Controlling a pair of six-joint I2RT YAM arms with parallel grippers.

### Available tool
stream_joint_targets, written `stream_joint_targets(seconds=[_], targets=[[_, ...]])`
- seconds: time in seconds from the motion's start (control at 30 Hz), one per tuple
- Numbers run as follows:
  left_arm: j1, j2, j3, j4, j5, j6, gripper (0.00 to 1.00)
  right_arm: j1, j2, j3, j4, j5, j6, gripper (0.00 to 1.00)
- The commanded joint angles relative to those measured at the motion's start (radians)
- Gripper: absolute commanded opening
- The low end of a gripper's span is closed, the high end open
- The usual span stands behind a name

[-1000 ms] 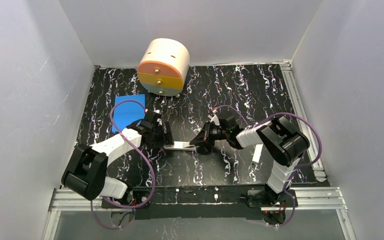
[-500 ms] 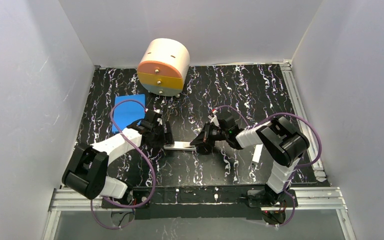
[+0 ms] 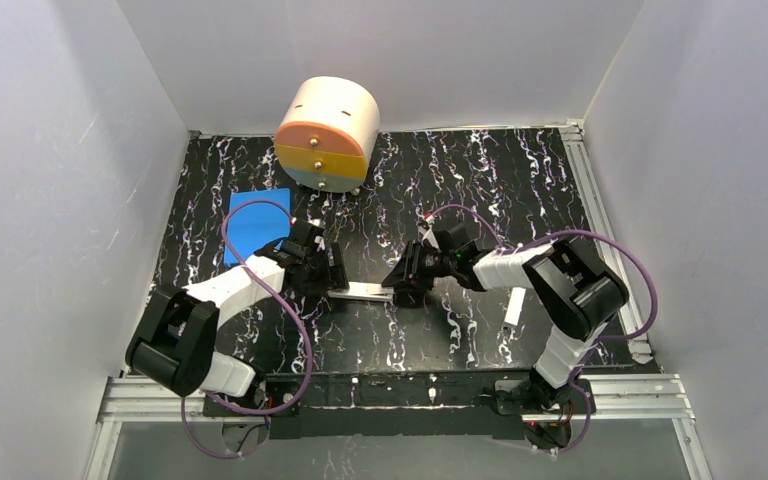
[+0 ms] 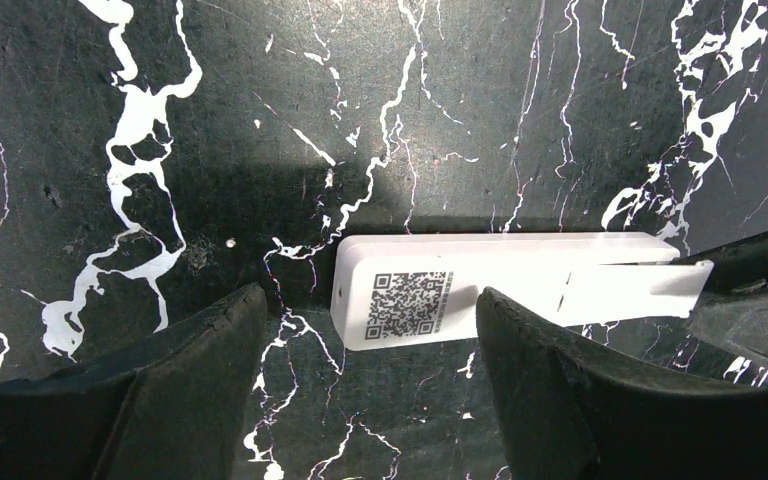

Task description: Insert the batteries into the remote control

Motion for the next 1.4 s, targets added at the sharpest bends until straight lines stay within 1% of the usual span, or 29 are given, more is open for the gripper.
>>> stream_joint_targets(seconds=[0.0,0.13,0.3,0.4,0.53,0.63,0.83,1.0,1.07,1.17,1.37], targets=[[0.004,-0.002,0.012,-0.016,-0.003,0.015,0.75,-0.015,-0.037,0.037,-0.069,0.004,-0.040,0.46],[0.005,0.003,0.014,-0.018,-0.003,0.015,0.75,-0.016,-0.063,0.038,-0.101,0.005,-0.055,0.47],[0.006,0.006,0.020,-0.020,-0.005,0.017,0.75,-0.023,-0.104,0.037,-0.161,0.021,-0.087,0.46],[0.006,0.010,0.023,-0.026,-0.010,0.021,0.75,-0.023,-0.112,0.037,-0.213,0.046,-0.130,0.44],[0.006,0.014,0.026,-0.031,-0.012,0.023,0.75,-0.022,-0.081,0.045,-0.236,0.056,-0.173,0.35],[0.005,0.019,0.029,-0.037,-0.015,0.026,0.75,-0.019,-0.057,0.059,-0.231,0.052,-0.192,0.34],[0.006,0.024,0.036,-0.041,-0.019,0.030,0.75,-0.002,-0.018,0.103,-0.205,0.029,-0.208,0.45],[0.007,0.033,0.040,-0.040,-0.015,0.030,0.75,0.009,0.024,0.119,-0.206,0.039,-0.218,0.47],[0.007,0.038,0.042,-0.040,-0.013,0.030,0.75,0.012,0.033,0.119,-0.212,0.045,-0.226,0.45],[0.007,0.043,0.042,-0.038,-0.003,0.035,0.67,0.013,0.038,0.117,-0.245,0.073,-0.253,0.38],[0.007,0.051,0.033,-0.035,0.000,0.034,0.65,0.013,0.024,0.094,-0.282,0.107,-0.285,0.23]])
